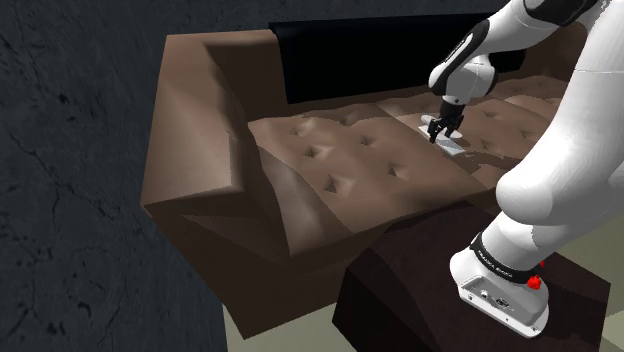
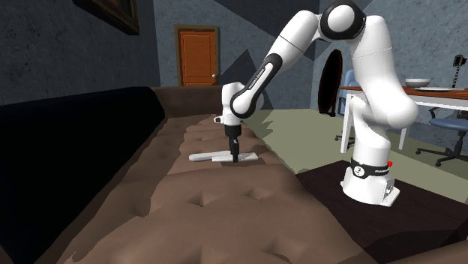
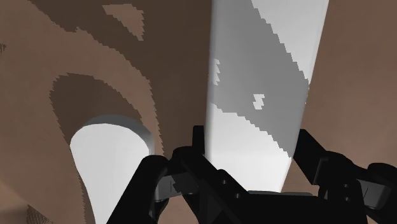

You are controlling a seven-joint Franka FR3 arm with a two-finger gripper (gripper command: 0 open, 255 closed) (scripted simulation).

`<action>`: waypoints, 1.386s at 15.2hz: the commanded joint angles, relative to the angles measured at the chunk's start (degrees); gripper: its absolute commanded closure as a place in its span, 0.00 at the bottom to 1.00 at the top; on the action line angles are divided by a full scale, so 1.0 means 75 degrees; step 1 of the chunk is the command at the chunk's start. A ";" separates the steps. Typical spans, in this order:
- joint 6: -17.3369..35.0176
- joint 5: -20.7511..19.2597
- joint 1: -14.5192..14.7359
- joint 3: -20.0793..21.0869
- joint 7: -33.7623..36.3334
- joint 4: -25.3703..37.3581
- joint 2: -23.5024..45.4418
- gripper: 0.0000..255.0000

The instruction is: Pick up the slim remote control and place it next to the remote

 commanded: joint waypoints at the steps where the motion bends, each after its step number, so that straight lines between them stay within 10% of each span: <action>1: 0.0054 0.0020 0.0004 0.0015 0.0002 -0.0019 0.0030 1.00; 6: 0.0054 0.0020 0.0003 0.0015 0.0002 -0.0019 0.0031 1.00; 7: 0.0054 0.0020 0.0004 0.0015 0.0002 -0.0019 0.0030 0.00; 21: -0.0807 -0.0408 0.0164 -0.0175 0.0299 0.0111 -0.0745 0.00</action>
